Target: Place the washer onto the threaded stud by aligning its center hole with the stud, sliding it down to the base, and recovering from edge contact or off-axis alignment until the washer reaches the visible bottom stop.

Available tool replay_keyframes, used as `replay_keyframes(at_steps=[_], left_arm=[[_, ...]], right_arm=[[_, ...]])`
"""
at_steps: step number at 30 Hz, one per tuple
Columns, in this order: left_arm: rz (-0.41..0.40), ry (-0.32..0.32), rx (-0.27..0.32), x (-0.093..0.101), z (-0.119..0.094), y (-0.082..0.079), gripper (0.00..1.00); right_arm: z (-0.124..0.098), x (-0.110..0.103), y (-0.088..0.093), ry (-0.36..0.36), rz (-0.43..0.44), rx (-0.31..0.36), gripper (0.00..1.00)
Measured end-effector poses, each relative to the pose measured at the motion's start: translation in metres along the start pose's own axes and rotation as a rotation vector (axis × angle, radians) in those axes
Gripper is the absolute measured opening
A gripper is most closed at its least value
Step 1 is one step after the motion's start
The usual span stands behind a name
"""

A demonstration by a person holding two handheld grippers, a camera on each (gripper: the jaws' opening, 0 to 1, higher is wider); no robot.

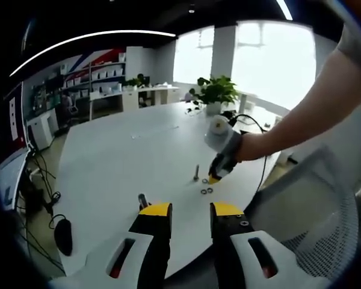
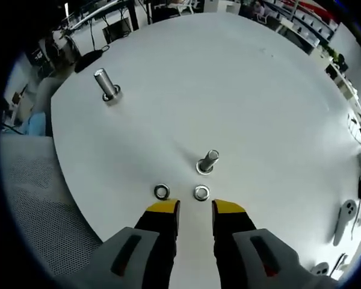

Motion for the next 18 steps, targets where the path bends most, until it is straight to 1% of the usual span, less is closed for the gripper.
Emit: replay_keyframes(at_steps=[7, 10, 14, 16, 18], left_arm=[[-0.007, -0.003, -0.015, -0.001, 0.001, 0.002, 0.23], [-0.008, 0.002, -0.015, -0.001, 0.001, 0.002, 0.23], [-0.013, -0.003, -0.023, -0.001, 0.002, 0.003, 0.23], [-0.012, -0.001, -0.022, -0.001, 0.002, 0.003, 0.23], [-0.011, -0.003, -0.027, -0.001, 0.002, 0.003, 0.23]], right_arm=[[0.009, 0.0, 0.006, -0.024, 0.058, -0.018, 0.23], [0.011, -0.001, 0.005, -0.023, 0.059, -0.011, 0.23], [0.015, -0.002, 0.003, -0.023, 0.031, -0.009, 0.23], [0.016, 0.0, -0.001, -0.02, 0.043, 0.003, 0.23], [0.016, -0.001, -0.002, -0.013, 0.023, 0.012, 0.22]])
Point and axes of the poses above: the point that each gripper's makers call its tool centre point, and the gripper's own axes: z roughly forward along the fingers, x roughly to its right, y roughly out of its underside, the point moved 9 cm from there along -z, roughly backward along the fingers, and after that the axes turned 14 degrees about y, right-handed, at the moved point
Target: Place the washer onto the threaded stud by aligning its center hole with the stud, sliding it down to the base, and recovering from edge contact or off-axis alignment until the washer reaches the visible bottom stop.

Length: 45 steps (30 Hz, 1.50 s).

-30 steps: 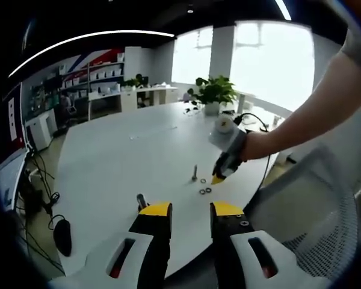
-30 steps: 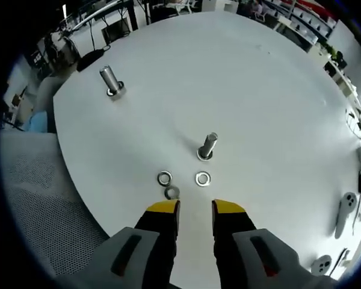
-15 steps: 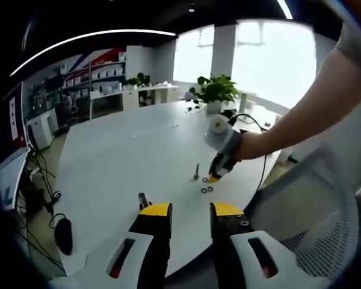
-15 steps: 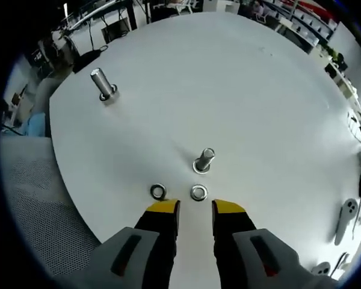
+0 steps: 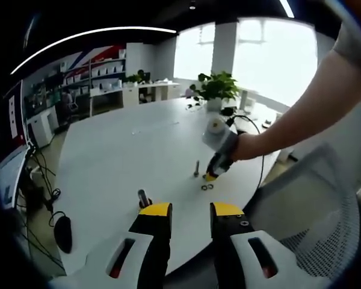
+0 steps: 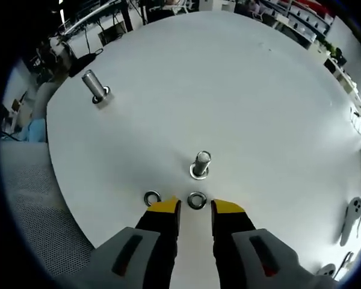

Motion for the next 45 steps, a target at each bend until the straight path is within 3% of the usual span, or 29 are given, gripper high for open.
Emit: replay_keyframes(at_steps=[6, 14, 24, 30, 34, 39, 42, 45], left_arm=[[-0.005, 0.003, 0.013, 0.0, -0.001, -0.001, 0.24], [0.005, 0.008, 0.001, 0.001, 0.0, -0.001, 0.24], [0.01, 0.014, -0.009, 0.002, 0.001, 0.0, 0.23], [0.026, 0.005, -0.004, 0.002, 0.001, -0.002, 0.23], [0.024, 0.006, -0.013, 0.002, 0.001, -0.001, 0.23], [0.026, 0.008, -0.023, 0.003, 0.002, 0.0, 0.23], [0.025, 0.01, -0.016, 0.003, 0.002, -0.001, 0.23], [0.021, 0.004, -0.011, 0.003, 0.001, -0.001, 0.23]], right_arm=[[-0.001, -0.006, -0.003, -0.014, -0.076, 0.008, 0.16], [-0.003, -0.004, 0.005, -0.015, -0.024, 0.018, 0.15], [-0.002, -0.001, 0.0, -0.051, -0.119, -0.054, 0.15], [0.001, 0.002, -0.005, -0.067, -0.115, -0.101, 0.15], [-0.001, -0.005, -0.008, -0.039, -0.202, -0.129, 0.15], [0.0, -0.011, -0.011, 0.003, -0.235, -0.144, 0.15], [-0.002, -0.01, -0.009, 0.011, -0.195, -0.134, 0.15], [-0.003, -0.006, -0.002, 0.0, -0.117, -0.068, 0.14]])
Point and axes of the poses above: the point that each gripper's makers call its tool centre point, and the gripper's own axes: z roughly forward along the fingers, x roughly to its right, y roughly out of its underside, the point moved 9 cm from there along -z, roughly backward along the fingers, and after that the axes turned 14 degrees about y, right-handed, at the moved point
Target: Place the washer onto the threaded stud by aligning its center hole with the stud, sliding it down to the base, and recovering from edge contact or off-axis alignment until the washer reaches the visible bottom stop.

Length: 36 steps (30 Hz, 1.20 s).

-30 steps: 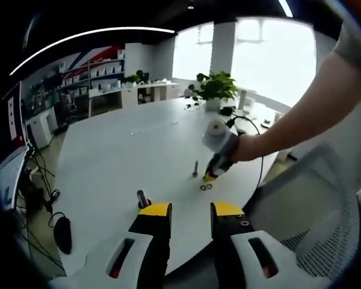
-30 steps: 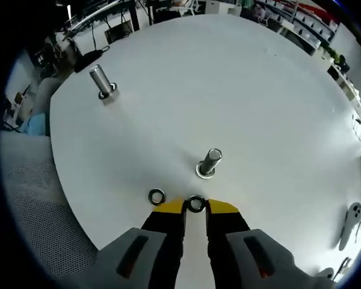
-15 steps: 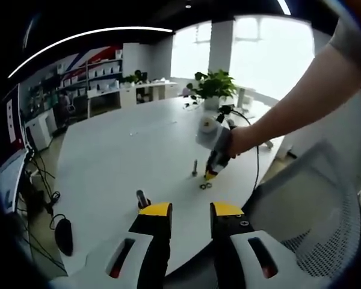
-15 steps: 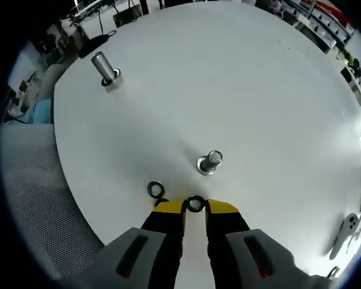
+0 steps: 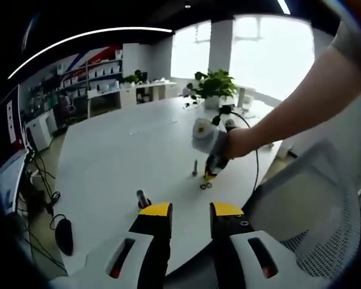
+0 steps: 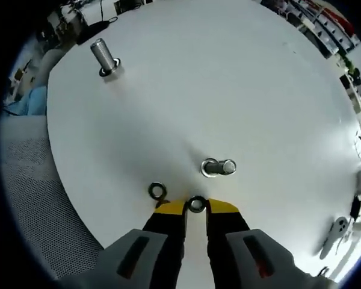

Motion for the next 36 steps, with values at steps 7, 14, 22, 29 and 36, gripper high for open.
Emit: replay_keyframes(at_steps=[7, 14, 22, 29, 36], left_arm=[[-0.003, 0.0, -0.008, 0.0, 0.001, 0.001, 0.23], [-0.003, 0.003, -0.011, 0.0, 0.001, 0.001, 0.23], [-0.003, 0.008, -0.006, 0.0, 0.001, 0.001, 0.23], [-0.002, 0.008, -0.002, 0.0, 0.0, 0.0, 0.23], [-0.004, 0.012, 0.003, 0.0, 0.001, 0.0, 0.23]], right_arm=[[-0.002, 0.0, 0.006, -0.004, 0.043, 0.033, 0.14], [-0.007, -0.002, 0.007, -0.002, 0.032, 0.073, 0.13], [-0.022, 0.009, 0.006, 0.003, 0.08, 0.109, 0.13], [-0.041, 0.024, -0.006, 0.025, 0.122, 0.184, 0.13], [-0.054, 0.029, -0.017, 0.037, 0.107, 0.236, 0.13]])
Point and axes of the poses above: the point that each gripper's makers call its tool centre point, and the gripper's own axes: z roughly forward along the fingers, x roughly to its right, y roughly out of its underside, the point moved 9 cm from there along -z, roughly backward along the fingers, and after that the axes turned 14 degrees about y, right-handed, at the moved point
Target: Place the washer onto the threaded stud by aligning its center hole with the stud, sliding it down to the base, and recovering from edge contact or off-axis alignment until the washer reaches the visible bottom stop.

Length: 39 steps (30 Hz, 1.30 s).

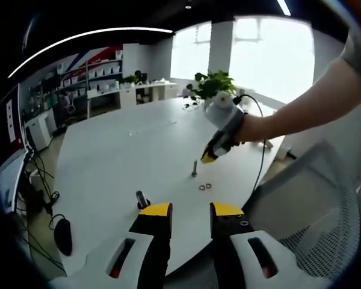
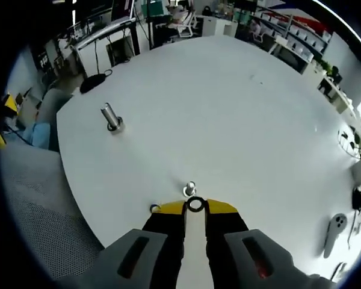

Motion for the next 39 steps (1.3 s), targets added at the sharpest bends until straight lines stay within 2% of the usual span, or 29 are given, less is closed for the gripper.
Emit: replay_keyframes(at_steps=[5, 39], left_arm=[[0.0, -0.004, 0.002, 0.0, -0.001, 0.0, 0.23], [-0.006, -0.004, -0.004, -0.001, 0.0, 0.0, 0.23]], right_arm=[[-0.001, -0.004, -0.008, -0.004, -0.042, 0.034, 0.13], [0.018, -0.007, -0.013, -0.037, -0.086, -0.025, 0.13]])
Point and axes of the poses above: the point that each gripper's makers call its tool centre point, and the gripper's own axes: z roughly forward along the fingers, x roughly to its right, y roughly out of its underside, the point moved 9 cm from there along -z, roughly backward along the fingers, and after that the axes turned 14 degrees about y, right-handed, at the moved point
